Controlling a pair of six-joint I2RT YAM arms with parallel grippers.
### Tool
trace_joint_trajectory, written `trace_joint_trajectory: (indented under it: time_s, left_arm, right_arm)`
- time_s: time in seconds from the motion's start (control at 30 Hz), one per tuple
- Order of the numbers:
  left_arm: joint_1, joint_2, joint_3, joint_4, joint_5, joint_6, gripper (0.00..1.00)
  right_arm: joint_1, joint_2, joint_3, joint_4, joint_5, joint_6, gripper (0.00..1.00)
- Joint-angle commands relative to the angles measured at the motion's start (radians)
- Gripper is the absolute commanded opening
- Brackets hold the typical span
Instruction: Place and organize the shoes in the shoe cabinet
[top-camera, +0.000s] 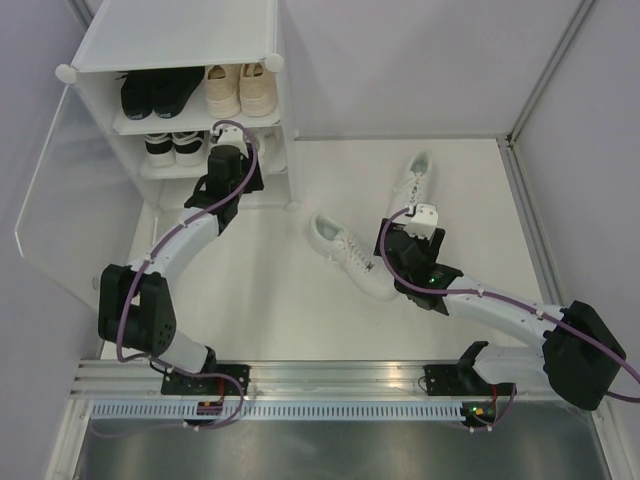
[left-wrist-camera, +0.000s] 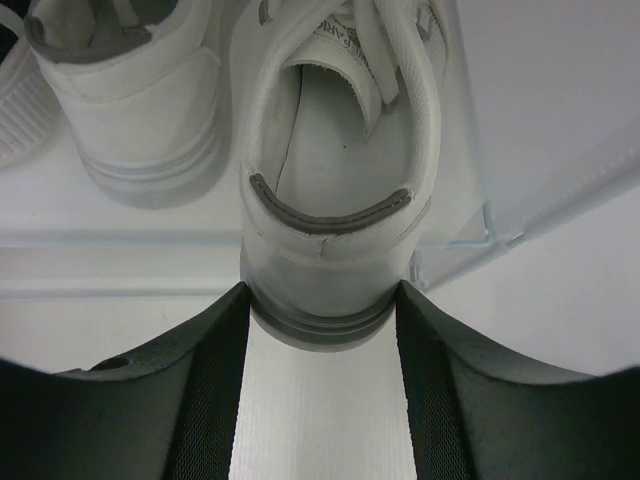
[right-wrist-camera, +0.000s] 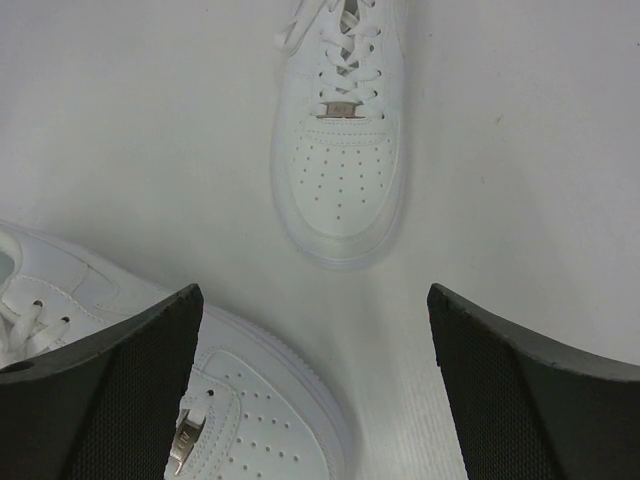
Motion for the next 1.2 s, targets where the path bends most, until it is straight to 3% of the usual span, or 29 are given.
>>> trace_joint_trajectory:
  time_s: [0.0, 0.07, 0.27, 0.77, 0.83, 1.07, 1.17]
  left_arm:
    - [0.003, 0.03, 0.091, 0.086, -0.021, 0.028, 0.42]
    - [0.003, 0.045, 0.119, 0.086, -0.017, 0.018, 0.33]
    - [0.003, 0.114, 0.179, 0.087, -0.021, 0.0, 0.33]
    - [0.008, 0.216, 0.236, 0.081, -0.113, 0.008, 0.38]
    - [0.008, 0.226, 0.251, 0.065, -0.116, 0.009, 0.45]
    - [0.008, 0.263, 0.274, 0.04, -0.101, 0.006, 0.46]
    - [0.008, 0.262, 0.289, 0.034, -0.093, -0.006, 0.52]
  right_arm:
    - [-0.003, 0.006, 0.035, 0.013, -0.002, -0.009, 0.97]
    - [-0.003, 0.009, 0.035, 0.013, -0.002, -0.009, 0.97]
    - [-0.003, 0.022, 0.043, 0.012, -0.004, -0.009, 0.97]
    - [-0.003, 0.029, 0.048, 0.01, -0.01, -0.015, 0.97]
    - [-0.003, 0.031, 0.048, 0.01, -0.008, -0.017, 0.96]
    - [-0.003, 0.032, 0.048, 0.009, -0.008, -0.018, 0.96]
    - [-0.003, 0.032, 0.048, 0.009, -0.01, -0.018, 0.96]
